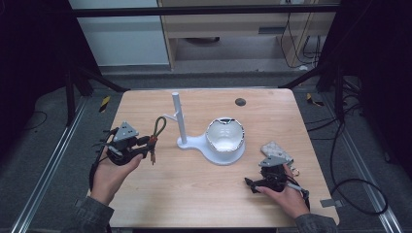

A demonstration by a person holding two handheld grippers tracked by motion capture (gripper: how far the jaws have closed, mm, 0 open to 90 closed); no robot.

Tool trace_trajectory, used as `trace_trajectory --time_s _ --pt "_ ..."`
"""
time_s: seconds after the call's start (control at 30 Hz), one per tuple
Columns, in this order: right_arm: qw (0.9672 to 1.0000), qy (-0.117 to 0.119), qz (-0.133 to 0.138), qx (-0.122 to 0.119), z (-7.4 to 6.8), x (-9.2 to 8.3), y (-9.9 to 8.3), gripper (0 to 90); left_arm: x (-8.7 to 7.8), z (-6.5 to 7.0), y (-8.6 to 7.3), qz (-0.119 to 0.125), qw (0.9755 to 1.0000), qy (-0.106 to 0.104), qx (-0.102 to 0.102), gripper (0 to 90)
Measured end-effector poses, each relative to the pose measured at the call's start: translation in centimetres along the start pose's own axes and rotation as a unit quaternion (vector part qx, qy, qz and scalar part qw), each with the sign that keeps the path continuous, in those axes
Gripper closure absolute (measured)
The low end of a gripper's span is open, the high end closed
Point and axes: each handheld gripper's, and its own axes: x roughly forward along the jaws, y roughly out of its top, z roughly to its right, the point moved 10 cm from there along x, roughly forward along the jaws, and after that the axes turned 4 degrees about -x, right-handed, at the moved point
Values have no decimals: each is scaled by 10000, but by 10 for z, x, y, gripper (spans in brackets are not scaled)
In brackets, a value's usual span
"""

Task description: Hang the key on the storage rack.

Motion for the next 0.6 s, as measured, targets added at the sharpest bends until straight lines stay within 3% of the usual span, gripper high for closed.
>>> trace_trajectory --time_s 0.6 --pt "10000 0 0 0 0 0 0 30 3 14 16 285 9996 -53 5 662"
